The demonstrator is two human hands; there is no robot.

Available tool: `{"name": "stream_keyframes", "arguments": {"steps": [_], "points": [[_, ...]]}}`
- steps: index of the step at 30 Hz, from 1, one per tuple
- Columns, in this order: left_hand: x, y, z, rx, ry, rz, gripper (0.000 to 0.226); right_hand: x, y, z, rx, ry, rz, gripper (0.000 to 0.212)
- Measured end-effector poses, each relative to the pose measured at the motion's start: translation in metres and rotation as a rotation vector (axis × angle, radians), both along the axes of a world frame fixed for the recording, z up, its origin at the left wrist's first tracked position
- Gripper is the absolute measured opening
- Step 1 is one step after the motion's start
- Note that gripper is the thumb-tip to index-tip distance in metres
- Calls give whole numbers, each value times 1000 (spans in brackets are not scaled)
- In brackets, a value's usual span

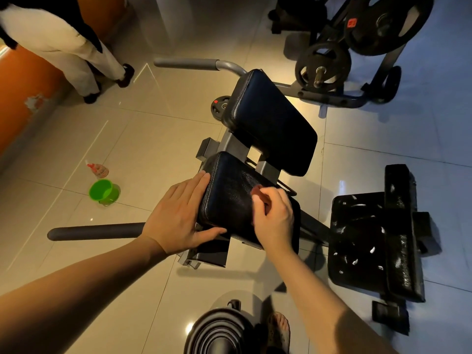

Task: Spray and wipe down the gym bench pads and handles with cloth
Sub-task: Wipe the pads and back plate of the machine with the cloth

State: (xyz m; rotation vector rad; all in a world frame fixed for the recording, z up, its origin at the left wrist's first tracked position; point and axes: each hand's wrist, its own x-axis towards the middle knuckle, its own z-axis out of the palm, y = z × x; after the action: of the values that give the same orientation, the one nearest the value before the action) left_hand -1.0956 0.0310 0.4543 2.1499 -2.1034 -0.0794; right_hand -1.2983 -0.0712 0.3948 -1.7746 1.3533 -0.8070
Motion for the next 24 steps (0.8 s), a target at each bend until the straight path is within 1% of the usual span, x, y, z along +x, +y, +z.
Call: {"name": "stream_keyframes", "arguments": {"steps": [2,4,6,8,11,13,14,15,16,18,19,21,22,24], "points": [[0,0,0,1,-2,-1,113,-26,-3,-19,111,46,-124,5],[0,1,-1,1,-2,0,113,-31,-13,-23,218,79,-213,4],[0,1,-1,3,-3,3,113,-11,-23,-6,256,45,-195,13],[0,1,0,3,-1,2,113,20,-21,25,191,0,-55,22],[0,1,0,5,2,8,113,45,4,62,5,-16,160,19],[0,1,-1,10,6,9,113,28,28,58,-128,-30,245,20],[0,1,-1,7,3,7,113,12,37,44,-165,-29,264,21],[0,1,-1,3,-2,4,113,-7,42,27,-170,-3,259,22],[0,1,-1,2,-3,0,113,-26,41,9,-126,44,218,23],[0,1,-1,-3,-8,0,113,-52,26,-17,65,136,52,24],[0,1,-1,-2,-16,0,114,-56,16,-24,144,164,-31,23],[0,1,-1,9,-32,0,114,-43,5,-19,196,155,-134,19],[1,1,-1,15,-38,2,114,-26,5,-7,184,119,-132,18],[0,1,0,31,-49,4,114,7,21,27,121,17,-20,19]]}}
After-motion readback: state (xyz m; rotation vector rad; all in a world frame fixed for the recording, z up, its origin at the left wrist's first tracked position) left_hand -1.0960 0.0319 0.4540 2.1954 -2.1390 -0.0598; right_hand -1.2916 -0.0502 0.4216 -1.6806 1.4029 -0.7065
